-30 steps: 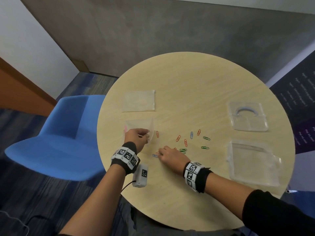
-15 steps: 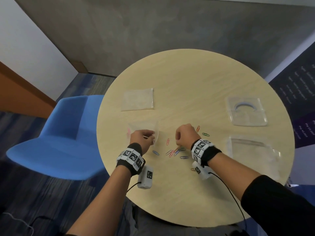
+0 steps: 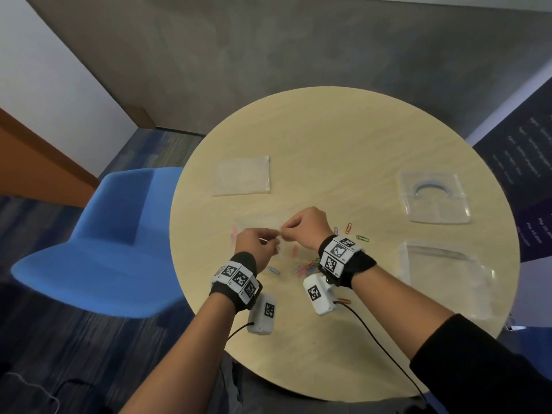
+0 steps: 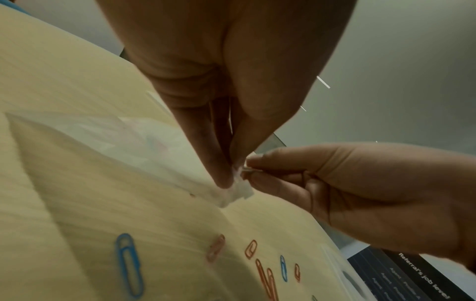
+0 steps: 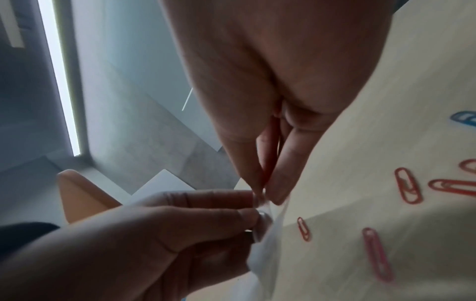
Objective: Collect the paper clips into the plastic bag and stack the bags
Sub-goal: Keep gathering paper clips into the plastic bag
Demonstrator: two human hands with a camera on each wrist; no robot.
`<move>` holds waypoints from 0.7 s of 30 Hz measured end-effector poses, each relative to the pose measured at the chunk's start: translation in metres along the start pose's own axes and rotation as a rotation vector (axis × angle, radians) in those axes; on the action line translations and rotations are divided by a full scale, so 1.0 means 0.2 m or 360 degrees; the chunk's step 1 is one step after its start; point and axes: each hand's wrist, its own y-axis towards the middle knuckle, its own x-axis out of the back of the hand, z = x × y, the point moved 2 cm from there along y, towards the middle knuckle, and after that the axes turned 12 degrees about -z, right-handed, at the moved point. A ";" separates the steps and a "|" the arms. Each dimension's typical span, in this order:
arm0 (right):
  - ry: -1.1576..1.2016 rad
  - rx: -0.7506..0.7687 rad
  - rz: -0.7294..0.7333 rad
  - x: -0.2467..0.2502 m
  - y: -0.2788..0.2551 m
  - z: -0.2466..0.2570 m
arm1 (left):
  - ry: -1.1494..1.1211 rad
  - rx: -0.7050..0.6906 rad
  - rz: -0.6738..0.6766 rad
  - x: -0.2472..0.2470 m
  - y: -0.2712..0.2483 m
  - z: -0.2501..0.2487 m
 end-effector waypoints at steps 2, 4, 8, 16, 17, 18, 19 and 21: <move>-0.0069 0.0029 0.0106 -0.03 0.00 0.02 | 0.0003 0.0004 -0.0023 0.02 0.01 0.00; 0.0057 0.0043 0.0106 -0.04 0.01 0.04 | -0.0016 0.0009 -0.0067 0.05 0.02 0.01; 0.0288 0.0105 -0.0188 -0.02 0.07 -0.02 | -0.0060 0.0068 -0.0188 0.14 0.08 0.04; -0.1153 0.0896 0.0628 -0.35 -0.21 -0.17 | -0.0094 0.0107 -0.0294 0.25 0.15 0.07; -0.1259 0.0991 0.0668 -0.37 -0.26 -0.20 | -0.0098 0.0111 -0.0294 0.25 0.15 0.07; -0.1363 0.1087 0.0687 -0.37 -0.30 -0.25 | -0.0104 0.0115 -0.0294 0.25 0.15 0.07; -0.1458 0.1187 0.0676 -0.36 -0.34 -0.29 | -0.0108 0.0122 -0.0293 0.26 0.15 0.07; -0.1603 0.1335 0.0632 -0.31 -0.36 -0.38 | -0.0122 0.0144 -0.0292 0.26 0.15 0.09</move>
